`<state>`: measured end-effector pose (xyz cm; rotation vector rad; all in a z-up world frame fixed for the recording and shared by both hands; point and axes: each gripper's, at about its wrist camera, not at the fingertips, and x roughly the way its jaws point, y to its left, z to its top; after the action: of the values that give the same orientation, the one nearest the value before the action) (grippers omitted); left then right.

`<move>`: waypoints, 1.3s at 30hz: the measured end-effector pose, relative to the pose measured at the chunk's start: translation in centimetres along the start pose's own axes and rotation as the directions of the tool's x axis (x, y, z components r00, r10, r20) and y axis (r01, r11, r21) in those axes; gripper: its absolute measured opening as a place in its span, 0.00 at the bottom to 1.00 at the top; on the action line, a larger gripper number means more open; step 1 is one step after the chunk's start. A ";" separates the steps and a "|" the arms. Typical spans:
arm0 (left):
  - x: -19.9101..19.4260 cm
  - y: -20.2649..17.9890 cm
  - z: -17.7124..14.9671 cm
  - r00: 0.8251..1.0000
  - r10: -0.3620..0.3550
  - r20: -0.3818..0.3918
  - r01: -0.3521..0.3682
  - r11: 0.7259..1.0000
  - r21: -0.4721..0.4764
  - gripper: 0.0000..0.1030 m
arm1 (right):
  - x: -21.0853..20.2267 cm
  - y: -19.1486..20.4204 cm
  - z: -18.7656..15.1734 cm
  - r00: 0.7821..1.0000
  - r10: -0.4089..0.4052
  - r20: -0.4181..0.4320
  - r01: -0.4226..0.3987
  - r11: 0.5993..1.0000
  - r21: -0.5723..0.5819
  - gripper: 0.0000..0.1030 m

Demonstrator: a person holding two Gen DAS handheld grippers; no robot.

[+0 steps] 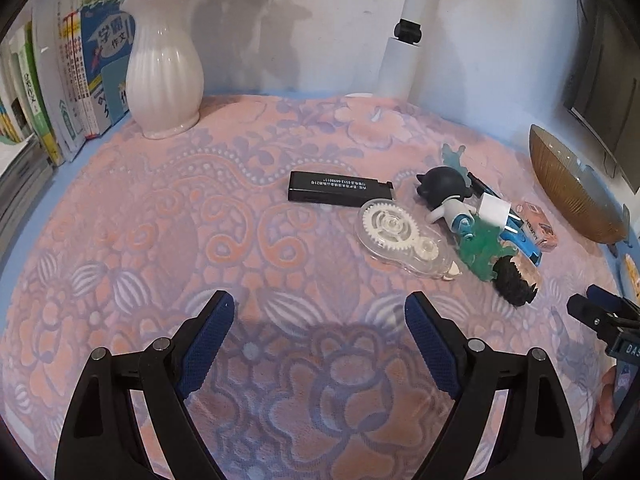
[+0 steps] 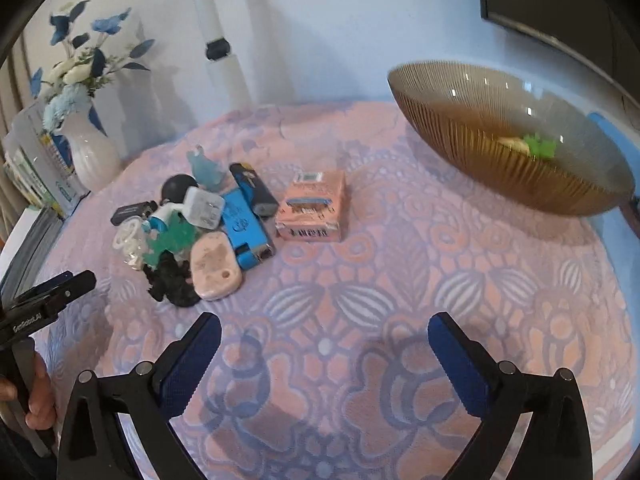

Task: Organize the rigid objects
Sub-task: 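Move both open tools back over the remaining items, then grasp the white gear correction tape with the left tool while the right grasps the pink box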

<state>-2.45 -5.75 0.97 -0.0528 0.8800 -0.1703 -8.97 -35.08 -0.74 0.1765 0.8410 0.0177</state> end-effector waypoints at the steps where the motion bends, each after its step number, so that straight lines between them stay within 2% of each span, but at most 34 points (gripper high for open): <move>1: 0.1 0.0 -0.1 1.000 0.003 -0.001 -0.003 1.000 0.001 0.84 | 0.1 -0.2 0.1 1.000 -0.001 -0.009 0.001 1.000 0.007 1.00; 5: 0.0 0.2 -0.4 1.000 0.014 -0.010 -0.014 1.000 0.001 0.84 | 0.9 -0.1 0.4 0.999 -0.009 -0.044 0.010 1.000 0.010 1.00; 9: 0.5 0.0 -0.2 0.998 0.025 -0.055 -0.024 1.000 0.008 0.84 | 1.8 1.7 0.1 0.989 -0.120 -0.084 0.112 0.989 -0.095 1.00; 11: 0.4 -0.5 0.0 0.997 0.025 -0.075 -0.024 1.000 0.007 0.84 | 1.8 1.5 0.1 0.990 -0.112 -0.085 0.105 0.991 -0.084 1.00; 14: 0.6 -1.5 1.2 0.991 -0.013 -0.132 0.007 0.999 -0.039 0.84 | 1.7 1.1 0.0 0.992 -0.090 -0.091 0.082 0.993 -0.083 1.00; 16: 1.1 -2.6 2.0 0.988 0.022 -0.150 -0.025 1.000 -0.016 0.84 | 1.7 1.2 0.0 0.991 -0.098 -0.094 0.090 0.992 -0.086 1.00; 18: 1.8 -4.0 2.5 0.987 0.068 -0.143 -0.063 0.997 0.040 0.83 | 1.8 1.3 -0.1 0.990 -0.101 -0.096 0.093 0.992 -0.085 1.00; 20: 2.8 -5.0 3.0 0.990 0.055 -0.130 -0.048 0.997 0.058 0.83 | 1.8 1.2 -0.1 0.991 -0.099 -0.095 0.090 0.992 -0.089 1.00; 22: 3.5 -5.8 3.1 0.993 0.014 -0.117 -0.006 0.998 0.062 0.83 | 1.7 1.2 -0.1 0.991 -0.096 -0.092 0.088 0.992 -0.089 1.00; 24: 4.0 -6.3 3.1 0.994 0.030 -0.107 -0.022 0.997 0.080 0.83 | 1.8 1.3 -0.2 0.991 -0.099 -0.090 0.091 0.992 -0.093 1.00; 25: 4.2 -6.3 2.9 0.994 0.050 -0.098 -0.041 0.996 0.083 0.84 | 1.8 1.3 -0.2 0.991 -0.100 -0.090 0.092 0.991 -0.093 1.00; 28: 4.0 -5.4 2.6 0.994 0.024 -0.103 -0.016 0.997 0.073 0.77 | 1.7 1.3 -0.3 0.991 -0.103 -0.088 0.095 0.991 -0.094 1.00; 33: 2.6 -2.3 1.9 0.993 0.021 -0.120 -0.013 0.998 0.063 0.77 | 1.1 0.9 -0.3 0.993 -0.093 -0.075 0.087 0.994 -0.069 1.00; 34: 2.3 -1.8 1.7 0.992 0.011 -0.123 -0.003 0.998 0.062 0.77 | 0.9 0.8 -0.2 0.993 -0.088 -0.074 0.084 0.995 -0.061 0.98; 35: 2.0 -1.4 1.7 0.992 0.000 -0.128 0.008 0.998 0.062 0.77 | 0.6 0.6 -0.1 0.994 -0.089 -0.070 0.086 0.995 -0.049 0.89; 37: 1.9 -1.3 2.0 0.990 -0.015 -0.140 0.024 0.998 0.064 0.77 | 0.0 0.4 0.3 0.995 -0.081 -0.062 0.079 0.996 -0.032 0.80; 39: 1.7 -1.6 2.4 0.991 -0.036 -0.131 0.045 0.997 0.069 0.77 | -0.7 0.4 1.4 0.996 -0.050 -0.072 0.048 0.999 -0.020 0.80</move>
<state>0.31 -7.70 1.40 0.0071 1.0018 -0.2452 -8.38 -34.96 0.81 0.1382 0.9167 -0.0141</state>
